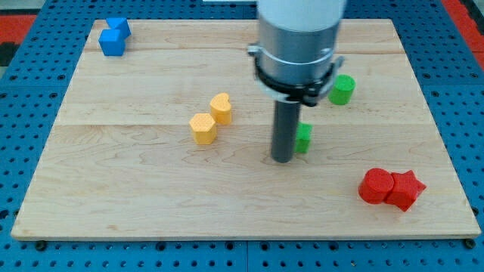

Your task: Move green blocks towards top right of the board

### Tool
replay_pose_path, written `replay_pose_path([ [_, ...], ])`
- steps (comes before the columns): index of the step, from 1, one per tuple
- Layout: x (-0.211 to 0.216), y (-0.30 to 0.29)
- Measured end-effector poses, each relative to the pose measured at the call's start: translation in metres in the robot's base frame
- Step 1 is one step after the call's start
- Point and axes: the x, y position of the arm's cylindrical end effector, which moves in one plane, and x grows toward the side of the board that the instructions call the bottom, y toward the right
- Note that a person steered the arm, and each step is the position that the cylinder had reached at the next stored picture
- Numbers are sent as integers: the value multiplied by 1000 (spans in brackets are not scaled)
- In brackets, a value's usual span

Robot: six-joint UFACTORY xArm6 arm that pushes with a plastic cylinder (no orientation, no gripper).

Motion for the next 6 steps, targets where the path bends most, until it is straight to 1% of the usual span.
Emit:
replay_pose_path([
  [1, -34, 46],
  [2, -48, 90],
  [3, -48, 117],
  [4, -44, 99],
  [5, -42, 19],
  [6, -48, -17],
])
